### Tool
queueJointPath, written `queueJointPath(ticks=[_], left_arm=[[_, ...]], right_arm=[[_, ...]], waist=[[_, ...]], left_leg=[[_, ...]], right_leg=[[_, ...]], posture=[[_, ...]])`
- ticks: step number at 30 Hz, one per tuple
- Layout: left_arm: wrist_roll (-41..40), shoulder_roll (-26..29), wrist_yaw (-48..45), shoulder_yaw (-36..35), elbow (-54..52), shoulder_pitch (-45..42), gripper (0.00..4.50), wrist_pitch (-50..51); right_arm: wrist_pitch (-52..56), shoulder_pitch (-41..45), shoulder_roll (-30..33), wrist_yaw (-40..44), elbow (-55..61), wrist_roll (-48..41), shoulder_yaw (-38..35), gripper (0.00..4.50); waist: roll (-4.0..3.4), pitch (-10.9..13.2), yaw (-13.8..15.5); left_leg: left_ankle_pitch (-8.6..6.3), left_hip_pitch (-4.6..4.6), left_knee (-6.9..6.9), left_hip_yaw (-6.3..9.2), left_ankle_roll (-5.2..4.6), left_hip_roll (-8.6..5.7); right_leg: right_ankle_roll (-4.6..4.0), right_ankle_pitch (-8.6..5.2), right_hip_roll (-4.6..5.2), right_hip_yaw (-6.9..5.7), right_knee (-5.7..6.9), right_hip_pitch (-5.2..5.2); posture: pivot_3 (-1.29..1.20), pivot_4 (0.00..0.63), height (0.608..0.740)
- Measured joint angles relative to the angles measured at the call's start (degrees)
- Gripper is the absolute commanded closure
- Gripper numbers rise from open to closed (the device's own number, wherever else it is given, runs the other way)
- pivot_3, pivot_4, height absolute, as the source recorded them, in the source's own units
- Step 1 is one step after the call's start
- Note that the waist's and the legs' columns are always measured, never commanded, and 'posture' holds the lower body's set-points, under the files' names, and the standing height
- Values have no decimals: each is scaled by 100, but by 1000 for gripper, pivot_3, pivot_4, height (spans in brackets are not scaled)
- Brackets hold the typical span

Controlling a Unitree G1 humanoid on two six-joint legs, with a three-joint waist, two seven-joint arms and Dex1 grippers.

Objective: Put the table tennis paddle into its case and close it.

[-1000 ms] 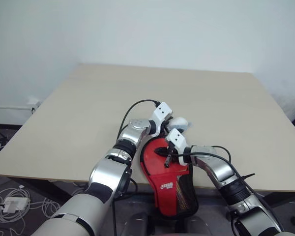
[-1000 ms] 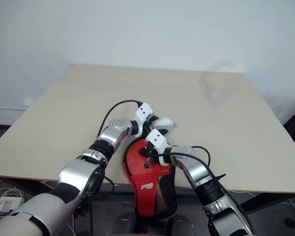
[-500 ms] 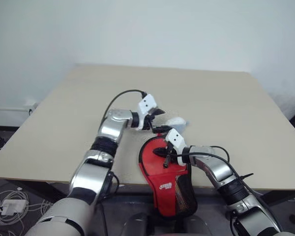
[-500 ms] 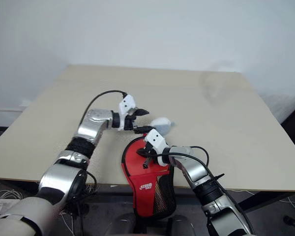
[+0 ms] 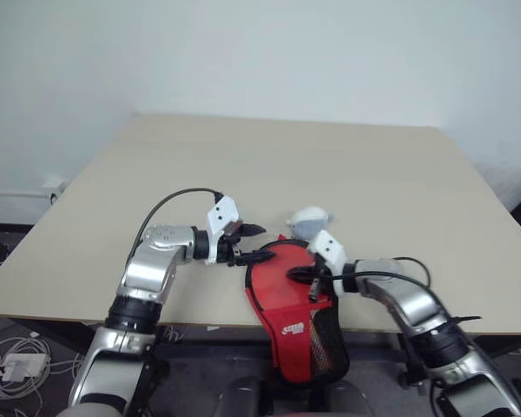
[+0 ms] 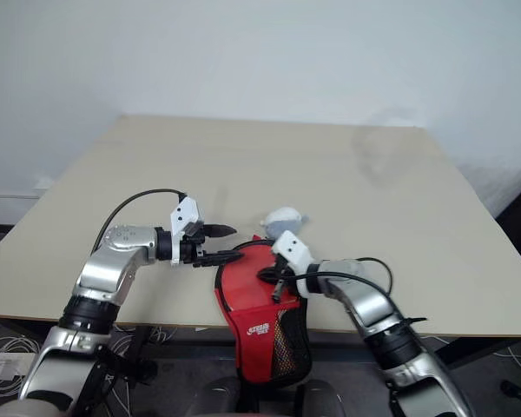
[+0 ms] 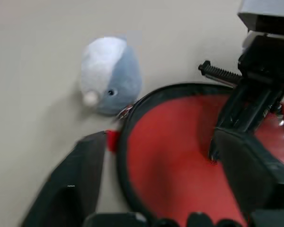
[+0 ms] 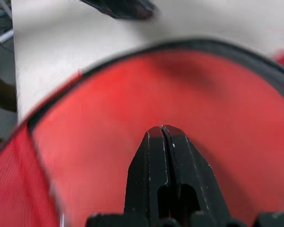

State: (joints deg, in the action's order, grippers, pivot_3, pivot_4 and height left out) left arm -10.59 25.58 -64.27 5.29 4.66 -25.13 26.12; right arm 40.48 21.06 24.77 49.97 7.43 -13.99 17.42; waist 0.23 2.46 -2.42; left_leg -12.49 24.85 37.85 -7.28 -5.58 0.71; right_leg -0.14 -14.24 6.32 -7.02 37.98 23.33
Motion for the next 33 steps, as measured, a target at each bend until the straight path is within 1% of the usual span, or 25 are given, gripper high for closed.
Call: queueJointPath(ticks=[3,7,8,10,15,21,24,27,31,33], left_arm=[[-165,-100,252,19,-254,216,3017,254],[-194,-190,495,61,-418,262,4347,352],[-194,-207,539,85,-424,283,4478,356],[-186,-251,637,151,-424,353,4478,348],[-48,-485,996,440,-169,369,4478,108],[164,-540,1200,717,111,447,4478,-149],[280,-588,1309,816,169,465,4478,-325],[307,-636,1366,914,171,479,4500,-420],[311,-633,1402,949,169,486,4500,-464],[321,-627,1413,971,170,488,4500,-497]], right_arm=[[346,80,379,238,562,-453,-500,4500],[586,336,801,430,696,-781,-826,4500],[595,401,870,460,687,-810,-898,4500],[591,573,945,465,625,-846,-989,4500],[457,1105,936,357,-192,-773,-1013,4500],[356,1376,709,207,-770,-625,-928,4500],[214,1556,488,51,-1007,-500,-855,4500],[109,1682,304,-99,-1242,-365,-752,3954],[27,1742,184,-233,-1510,-212,-702,2637],[13,1819,122,-245,-1608,-154,-693,1875]], waist=[[1,-1,-5],[0,0,0],[0,0,2],[0,0,2],[1,0,9],[0,0,2],[-1,-1,2],[-2,-2,19],[-5,-4,47],[-11,-4,50]], left_leg=[[0,-1,-1,3,0,4],[-1,0,0,3,-2,3],[-1,0,1,3,-3,3],[-2,0,0,3,-3,3],[-2,1,2,2,-4,2],[-2,2,1,1,-4,2],[-2,2,1,1,-4,2],[-2,2,1,1,-4,1],[-2,2,1,-1,-3,0],[-2,2,0,-1,-3,0]], right_leg=[[1,-1,-2,-4,0,0],[2,-1,0,-4,-2,-2],[2,-1,0,-5,-3,-3],[1,0,1,-6,-3,-3],[0,1,4,-7,-3,-4],[0,2,4,-6,-2,-1],[0,2,4,-6,-2,-1],[0,2,6,-7,-3,-1],[-1,2,6,-5,-2,0],[-1,2,6,-5,-2,0]], posture=[[0,0,706],[0,0,706],[0,0,706],[0,0,706],[0,0,706],[0,0,706],[0,0,706],[0,0,706],[0,0,706],[0,0,706]])
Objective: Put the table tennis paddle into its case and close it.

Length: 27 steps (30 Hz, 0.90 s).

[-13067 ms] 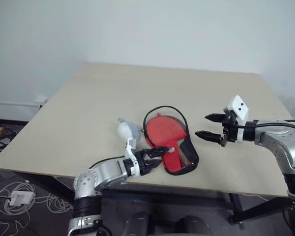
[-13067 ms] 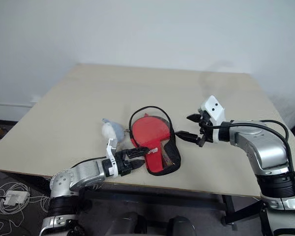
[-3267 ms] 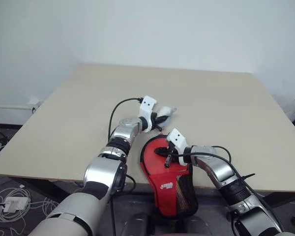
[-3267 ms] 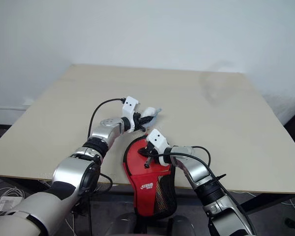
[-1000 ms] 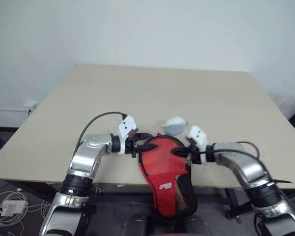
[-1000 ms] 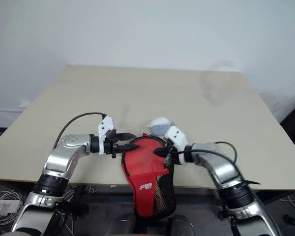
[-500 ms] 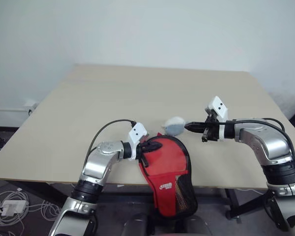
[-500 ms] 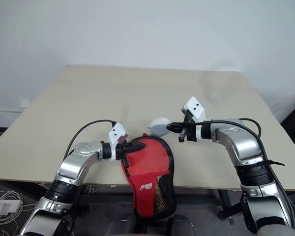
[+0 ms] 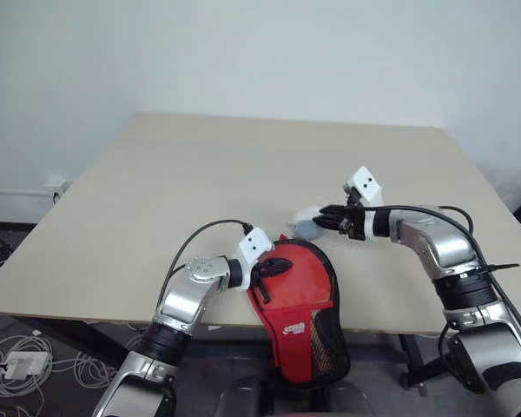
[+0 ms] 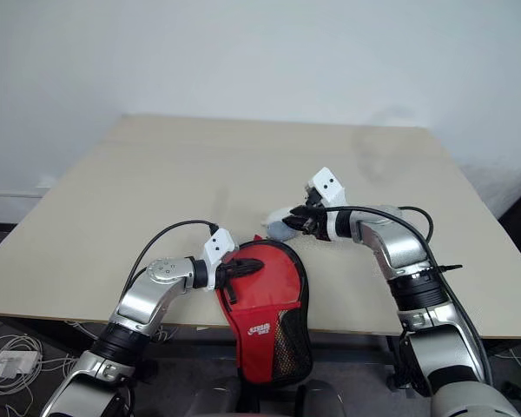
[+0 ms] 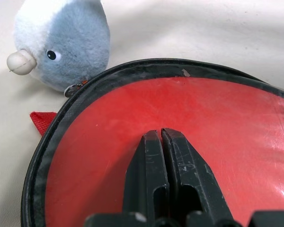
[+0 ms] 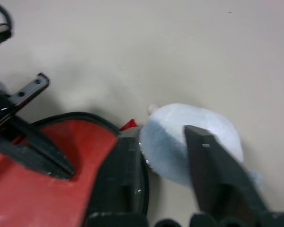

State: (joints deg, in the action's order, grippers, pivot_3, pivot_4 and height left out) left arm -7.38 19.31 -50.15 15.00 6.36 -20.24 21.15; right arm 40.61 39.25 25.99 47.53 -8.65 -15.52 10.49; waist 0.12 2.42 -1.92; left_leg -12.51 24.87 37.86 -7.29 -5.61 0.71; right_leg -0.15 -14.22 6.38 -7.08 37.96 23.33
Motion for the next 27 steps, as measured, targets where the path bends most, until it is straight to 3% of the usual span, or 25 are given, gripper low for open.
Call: queueJointPath(ticks=[5,6,22,25,27], left_arm=[[8,20,2,41,13,0,4500,-69],[8,23,1,49,13,0,4500,-83],[-5,183,-69,75,-68,64,4500,-116],[-7,191,-70,74,-69,66,4500,-107],[-10,199,-75,74,-69,66,4500,-102]], right_arm=[[-121,361,-222,-59,-430,162,51,97],[-146,395,-251,-68,-502,213,68,37],[-1634,1207,-880,-144,-3464,972,266,37],[-1797,1244,-933,-143,-3699,1004,220,656],[-1834,1243,-945,-123,-3726,1017,220,1320]], waist=[[-3,-1,4],[-3,-1,6],[-19,-9,-57],[-23,-12,-60],[-28,-14,-61]], left_leg=[[0,0,0,-1,0,-1],[0,0,0,-1,0,-1],[2,-3,-4,-16,3,3],[2,-6,-7,-17,3,4],[2,-6,-7,-20,4,4]], right_leg=[[0,0,-1,-1,0,-1],[0,0,-1,-1,0,-1],[1,0,-25,-4,6,3],[1,0,-26,-2,6,3],[1,0,-25,-1,7,5]], posture=[[0,0,706],[0,0,706],[0,0,706],[0,0,706],[0,0,706]])
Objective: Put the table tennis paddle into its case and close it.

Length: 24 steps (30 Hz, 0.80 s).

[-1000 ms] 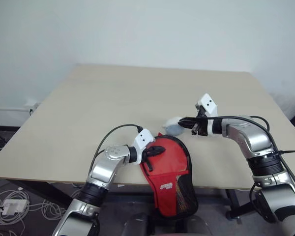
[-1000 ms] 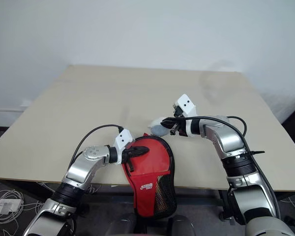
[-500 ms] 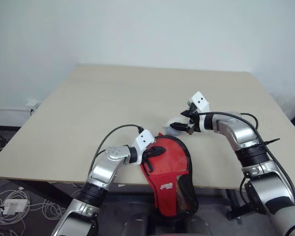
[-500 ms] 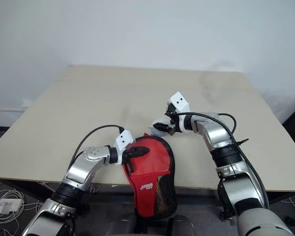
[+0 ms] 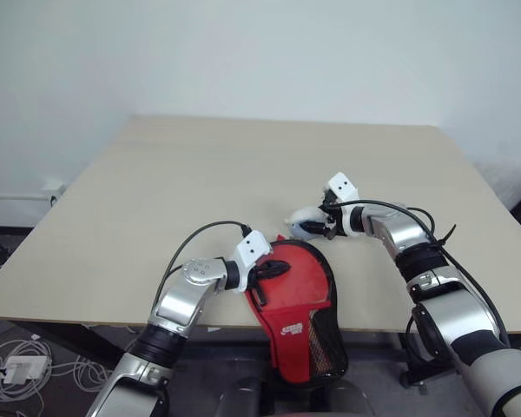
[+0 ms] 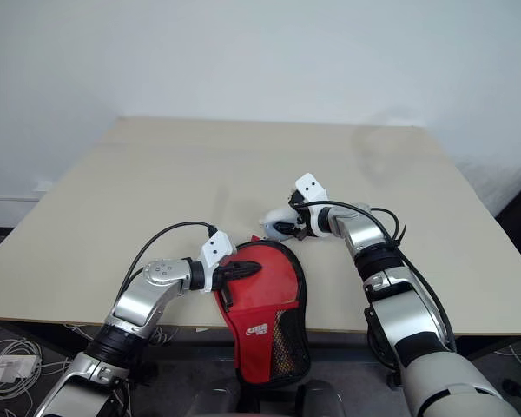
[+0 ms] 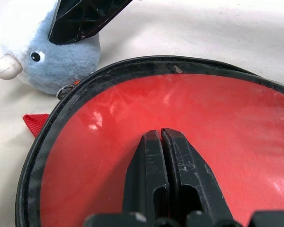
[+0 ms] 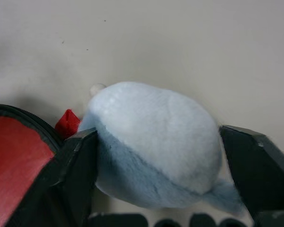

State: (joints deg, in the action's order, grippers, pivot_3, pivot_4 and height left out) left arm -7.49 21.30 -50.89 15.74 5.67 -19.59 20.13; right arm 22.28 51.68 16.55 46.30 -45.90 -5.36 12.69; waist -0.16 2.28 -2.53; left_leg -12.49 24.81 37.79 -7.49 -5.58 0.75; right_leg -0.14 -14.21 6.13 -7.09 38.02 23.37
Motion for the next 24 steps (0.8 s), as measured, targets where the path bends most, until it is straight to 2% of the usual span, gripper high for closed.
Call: queueJointPath(ticks=[5,8,24], left_arm=[[-9,99,-117,7,0,-7,4500,48],[-1,163,-192,42,2,-32,4500,48],[77,447,-637,417,84,-434,4500,344]], right_arm=[[13,-8,16,98,72,108,1,3026],[42,-54,24,156,190,146,22,3848],[280,-83,96,262,831,382,49,3848]], waist=[[-16,-10,-8],[-27,-18,-9],[-40,-28,-1]], left_leg=[[0,-5,-6,-7,0,1],[0,-8,-9,-10,0,2],[0,-12,-15,-13,2,2]], right_leg=[[0,0,0,4,0,2],[0,0,0,7,0,3],[0,-1,3,9,0,4]], posture=[[0,0,706],[0,0,706],[0,0,706]])
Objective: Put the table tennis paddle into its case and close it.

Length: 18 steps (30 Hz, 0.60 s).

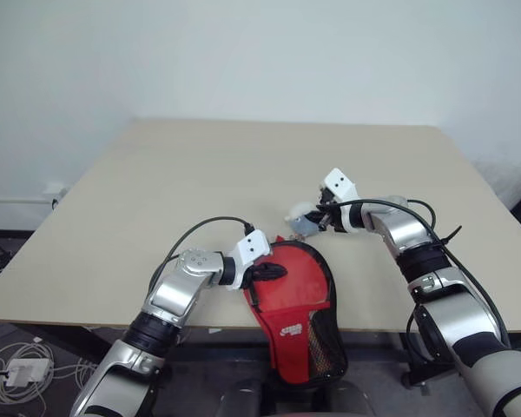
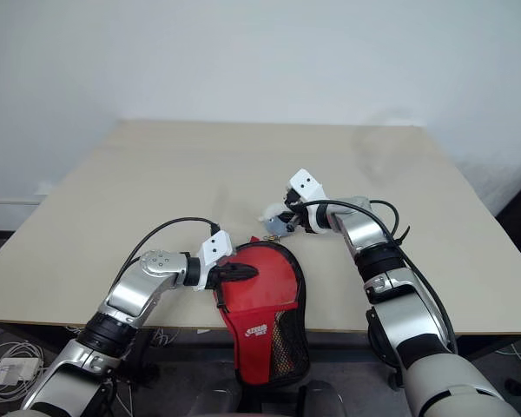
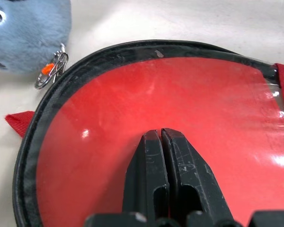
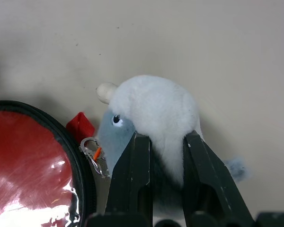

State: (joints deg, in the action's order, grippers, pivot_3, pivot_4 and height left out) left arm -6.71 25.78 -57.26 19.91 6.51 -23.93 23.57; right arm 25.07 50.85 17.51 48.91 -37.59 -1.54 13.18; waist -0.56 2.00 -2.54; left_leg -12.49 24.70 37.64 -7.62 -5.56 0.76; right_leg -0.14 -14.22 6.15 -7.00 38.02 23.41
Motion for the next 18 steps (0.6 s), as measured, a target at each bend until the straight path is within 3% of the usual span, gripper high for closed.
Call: queueJointPath(ticks=[11,18], left_arm=[[114,-68,-64,73,133,-89,4500,-82],[137,-130,66,23,334,140,4500,-757]], right_arm=[[12,-229,319,134,342,62,6,3848],[218,-647,763,266,725,61,-1,3848]], waist=[[-15,-18,19],[-40,-38,20]], left_leg=[[0,0,0,2,0,-8],[0,-2,-1,5,0,-13]], right_leg=[[1,-1,17,0,-3,-7],[2,-2,33,5,-4,-10]], posture=[[0,0,706],[0,0,706]])
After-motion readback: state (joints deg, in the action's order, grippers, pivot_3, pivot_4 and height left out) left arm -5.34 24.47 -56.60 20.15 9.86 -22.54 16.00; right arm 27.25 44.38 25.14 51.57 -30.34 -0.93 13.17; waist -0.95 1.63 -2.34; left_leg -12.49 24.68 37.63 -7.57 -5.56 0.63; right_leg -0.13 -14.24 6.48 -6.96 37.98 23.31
